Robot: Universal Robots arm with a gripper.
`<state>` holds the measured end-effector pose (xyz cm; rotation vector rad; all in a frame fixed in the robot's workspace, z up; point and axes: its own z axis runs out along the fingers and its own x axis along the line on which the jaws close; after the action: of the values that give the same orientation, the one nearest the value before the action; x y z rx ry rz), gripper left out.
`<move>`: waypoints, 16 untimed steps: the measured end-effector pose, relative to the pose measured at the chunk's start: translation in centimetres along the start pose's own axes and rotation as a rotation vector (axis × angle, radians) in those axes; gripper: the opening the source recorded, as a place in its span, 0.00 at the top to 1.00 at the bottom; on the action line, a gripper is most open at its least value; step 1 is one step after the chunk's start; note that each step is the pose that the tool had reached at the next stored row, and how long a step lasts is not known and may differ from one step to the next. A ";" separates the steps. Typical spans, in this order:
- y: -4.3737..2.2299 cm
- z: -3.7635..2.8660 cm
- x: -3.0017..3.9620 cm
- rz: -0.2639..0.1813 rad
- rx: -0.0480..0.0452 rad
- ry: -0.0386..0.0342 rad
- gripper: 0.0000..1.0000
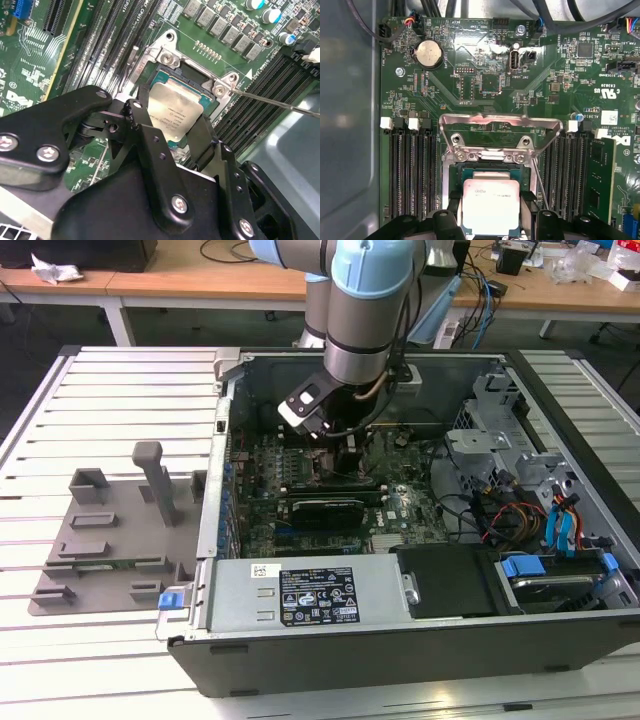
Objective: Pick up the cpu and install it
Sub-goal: 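Place the cpu into insertion slot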
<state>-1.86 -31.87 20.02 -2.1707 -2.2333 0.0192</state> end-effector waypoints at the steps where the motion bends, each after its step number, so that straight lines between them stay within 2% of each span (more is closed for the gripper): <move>1: 0.00 0.04 0.00 0.000 0.0000 0.0000 0.45; 12: 0.01 0.18 0.08 0.000 0.0001 0.0000 0.45; 16: 0.21 0.18 0.07 0.001 0.0000 0.0000 0.45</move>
<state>-1.66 -31.80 19.84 -2.1717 -2.2324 0.0192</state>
